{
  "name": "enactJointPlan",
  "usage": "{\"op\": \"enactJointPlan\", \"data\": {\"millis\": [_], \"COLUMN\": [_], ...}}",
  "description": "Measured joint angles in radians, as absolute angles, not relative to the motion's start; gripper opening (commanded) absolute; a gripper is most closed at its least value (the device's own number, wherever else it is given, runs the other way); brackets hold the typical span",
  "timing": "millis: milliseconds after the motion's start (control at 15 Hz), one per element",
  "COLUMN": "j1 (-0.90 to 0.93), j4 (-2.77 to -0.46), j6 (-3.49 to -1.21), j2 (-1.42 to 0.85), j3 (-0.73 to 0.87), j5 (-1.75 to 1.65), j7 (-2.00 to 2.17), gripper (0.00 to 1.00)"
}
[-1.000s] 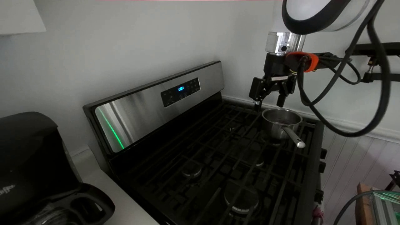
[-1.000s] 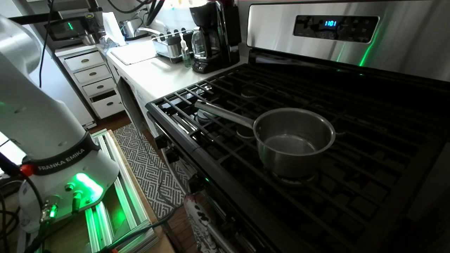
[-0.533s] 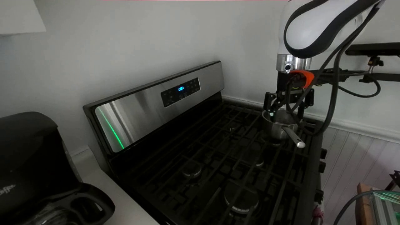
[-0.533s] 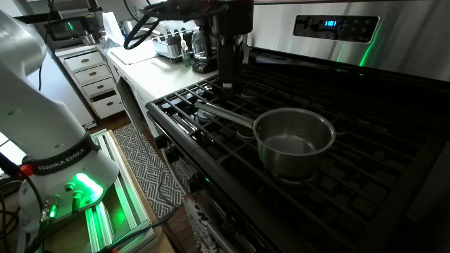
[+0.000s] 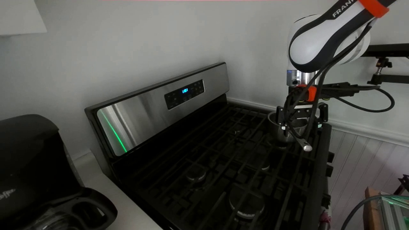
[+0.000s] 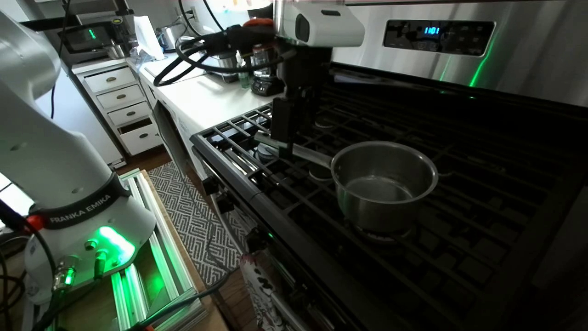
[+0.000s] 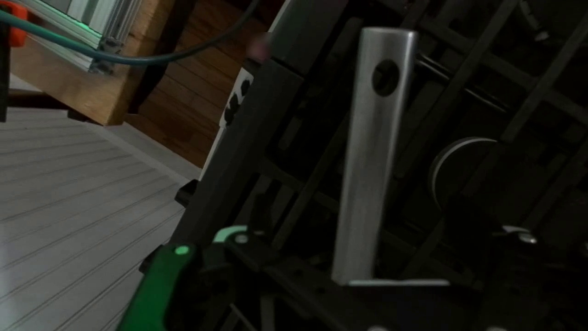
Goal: Move the silver pot to the left
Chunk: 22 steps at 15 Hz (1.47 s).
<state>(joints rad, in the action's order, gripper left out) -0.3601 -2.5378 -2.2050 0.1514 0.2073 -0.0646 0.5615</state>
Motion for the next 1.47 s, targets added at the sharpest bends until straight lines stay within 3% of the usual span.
{"op": "enactJointPlan", "data": {"millis": [200,400,667,733,800,867,1467], "j1": [-0.360,-0.360,-0.358,-0.357,-0.356,-0.356,-0.354], "j4": [-2.537,-2.535,-2.533,-2.532,-2.531,-2.530,-2.528], "j6": [-2.205,-2.205,-2.205,-2.205,-2.205,-2.205,-2.205], "j2": [0.133,0.124,0.121,0.121,0.121,0.121,0.121], "j3": [0.222,0.229,0.230,0.230,0.230,0.230,0.231], "j5": [-0.037,-0.011,0.014,0.018,0.019,0.019,0.020], "j7": [0.562,0.562,0.562,0.562,0.562,0.562,0.562], "gripper": [0.47,0.34,0.34,0.30,0.23,0.07,0.07]}}
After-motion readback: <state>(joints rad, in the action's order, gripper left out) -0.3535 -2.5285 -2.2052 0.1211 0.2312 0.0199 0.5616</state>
